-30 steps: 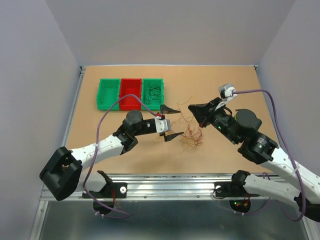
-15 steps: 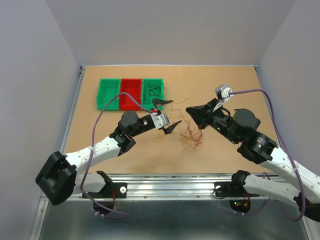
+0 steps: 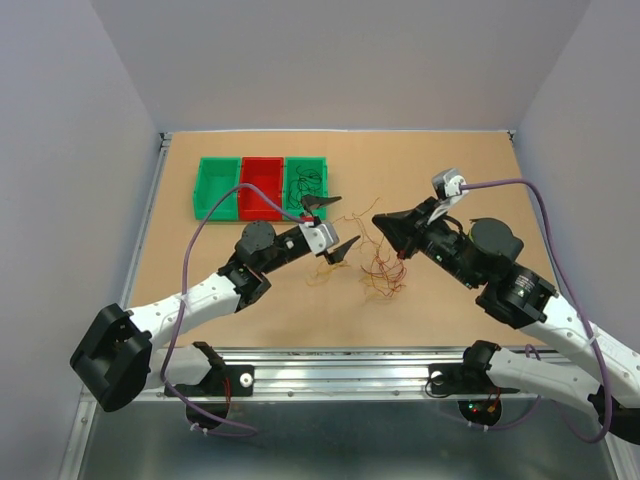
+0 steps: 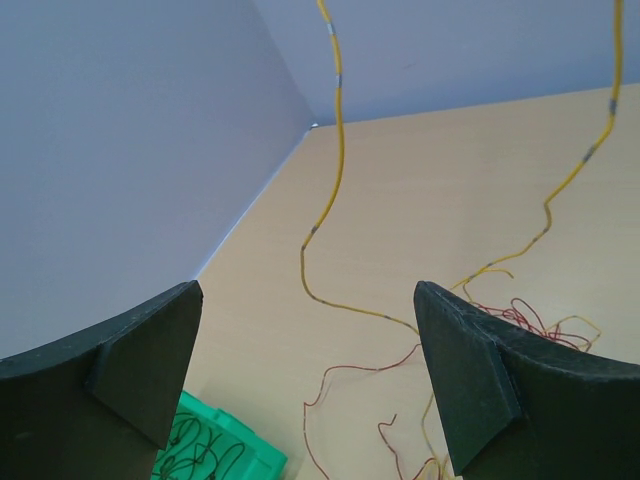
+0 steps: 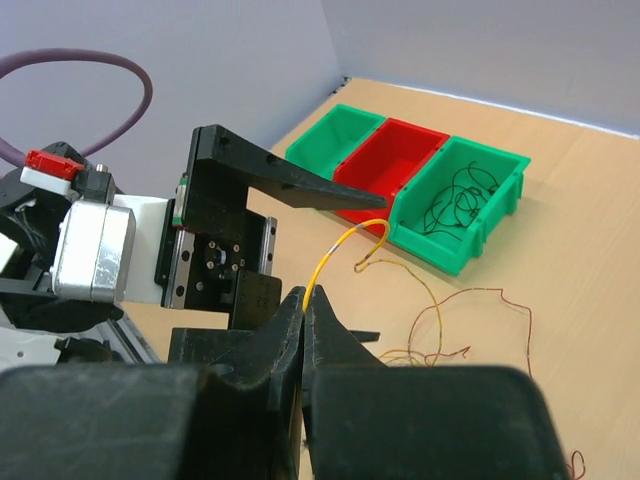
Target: Untangle the cables
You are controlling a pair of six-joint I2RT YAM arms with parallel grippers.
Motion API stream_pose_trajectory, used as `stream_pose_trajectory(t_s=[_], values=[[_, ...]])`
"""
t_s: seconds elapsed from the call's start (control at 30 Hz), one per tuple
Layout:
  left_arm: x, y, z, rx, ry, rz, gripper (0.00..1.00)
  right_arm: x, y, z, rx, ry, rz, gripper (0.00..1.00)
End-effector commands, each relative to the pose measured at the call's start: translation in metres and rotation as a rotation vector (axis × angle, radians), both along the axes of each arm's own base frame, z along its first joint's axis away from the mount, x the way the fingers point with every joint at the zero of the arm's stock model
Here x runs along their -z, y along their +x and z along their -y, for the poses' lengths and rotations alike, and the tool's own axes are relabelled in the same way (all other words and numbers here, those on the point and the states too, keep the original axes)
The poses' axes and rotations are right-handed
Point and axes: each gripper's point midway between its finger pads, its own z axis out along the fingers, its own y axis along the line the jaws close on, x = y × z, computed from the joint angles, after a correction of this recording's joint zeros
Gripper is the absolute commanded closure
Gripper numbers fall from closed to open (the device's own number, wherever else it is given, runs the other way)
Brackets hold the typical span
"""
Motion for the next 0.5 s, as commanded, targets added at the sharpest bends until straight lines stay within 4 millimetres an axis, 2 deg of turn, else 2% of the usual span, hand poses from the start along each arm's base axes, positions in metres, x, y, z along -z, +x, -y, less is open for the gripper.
stream_pose_trajectory(t_s=[0.0,0.13,0.3,0.47], values=[[-0.018,-0.019,0.013,0.132,0.006,0.066,0.01,-0.035,-0.007,-0.001,-0.038,0.048,0.068,1.00],[-0.003,-0.034,0.029,0.272,0.065,0.037,0.01,-0.032,-0.009,-0.009,-0.075,0.031,0.067,0.99],[0.003,-0.033,0.034,0.292,0.089,0.024,0.01,-0.029,-0.009,-0.016,-0.102,0.018,0.062,0.99],[0.007,-0.051,0.037,0.393,0.113,0.030,0.01,-0.027,-0.008,-0.016,-0.098,0.015,0.063,0.99]])
